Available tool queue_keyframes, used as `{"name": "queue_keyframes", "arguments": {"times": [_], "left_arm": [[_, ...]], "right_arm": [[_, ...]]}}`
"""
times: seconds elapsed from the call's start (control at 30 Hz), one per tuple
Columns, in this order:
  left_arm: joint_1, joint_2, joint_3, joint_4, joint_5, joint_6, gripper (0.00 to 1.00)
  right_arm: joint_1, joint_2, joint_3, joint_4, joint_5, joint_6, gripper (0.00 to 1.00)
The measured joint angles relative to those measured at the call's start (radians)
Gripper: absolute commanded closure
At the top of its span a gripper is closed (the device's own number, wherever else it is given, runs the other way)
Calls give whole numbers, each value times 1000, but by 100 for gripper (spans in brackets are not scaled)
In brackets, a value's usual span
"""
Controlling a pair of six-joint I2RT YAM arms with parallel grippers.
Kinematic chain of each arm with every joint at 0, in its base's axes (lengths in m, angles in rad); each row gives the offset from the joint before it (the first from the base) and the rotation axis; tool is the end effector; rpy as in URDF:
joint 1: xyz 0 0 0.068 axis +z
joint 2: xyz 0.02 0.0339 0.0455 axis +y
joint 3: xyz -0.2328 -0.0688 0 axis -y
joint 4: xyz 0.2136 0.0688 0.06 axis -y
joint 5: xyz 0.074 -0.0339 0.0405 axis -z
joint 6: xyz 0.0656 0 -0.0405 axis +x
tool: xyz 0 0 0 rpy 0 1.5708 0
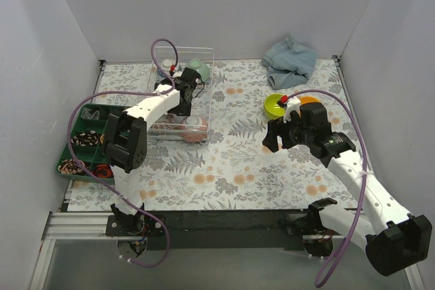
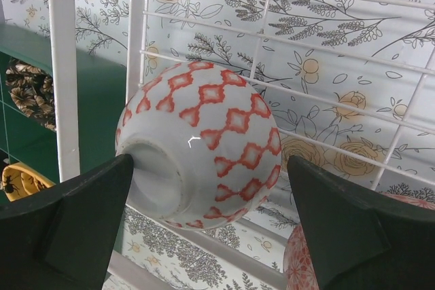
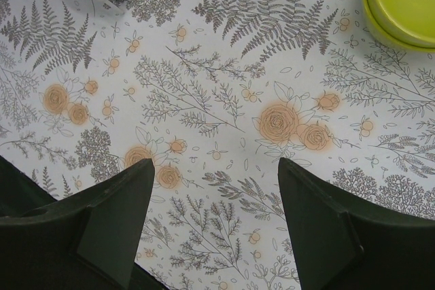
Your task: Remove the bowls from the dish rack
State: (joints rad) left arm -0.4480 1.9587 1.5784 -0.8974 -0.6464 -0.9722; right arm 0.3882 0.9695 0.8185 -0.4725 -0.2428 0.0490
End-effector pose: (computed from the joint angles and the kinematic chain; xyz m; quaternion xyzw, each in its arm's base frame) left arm 0.3463 -0.1226 0.1845 -0.2879 0.8940 0.1480 0.3098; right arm 0.1979 0.0980 0.2523 -0.2035 0.8614 0.2034 0.4186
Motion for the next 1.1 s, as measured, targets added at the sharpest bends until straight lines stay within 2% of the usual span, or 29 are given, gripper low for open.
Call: {"name": "queue_keyframes", "arguments": {"times": [0.37,1.1], "left_arm": [[-2,45,50,-53,-35,-24,2],[-31,149,103,-27,-185,-30,2]], "right_arm": [[0,9,-12,1,0,-1,19],[0,21,-15,1,0,-30,18]]}}
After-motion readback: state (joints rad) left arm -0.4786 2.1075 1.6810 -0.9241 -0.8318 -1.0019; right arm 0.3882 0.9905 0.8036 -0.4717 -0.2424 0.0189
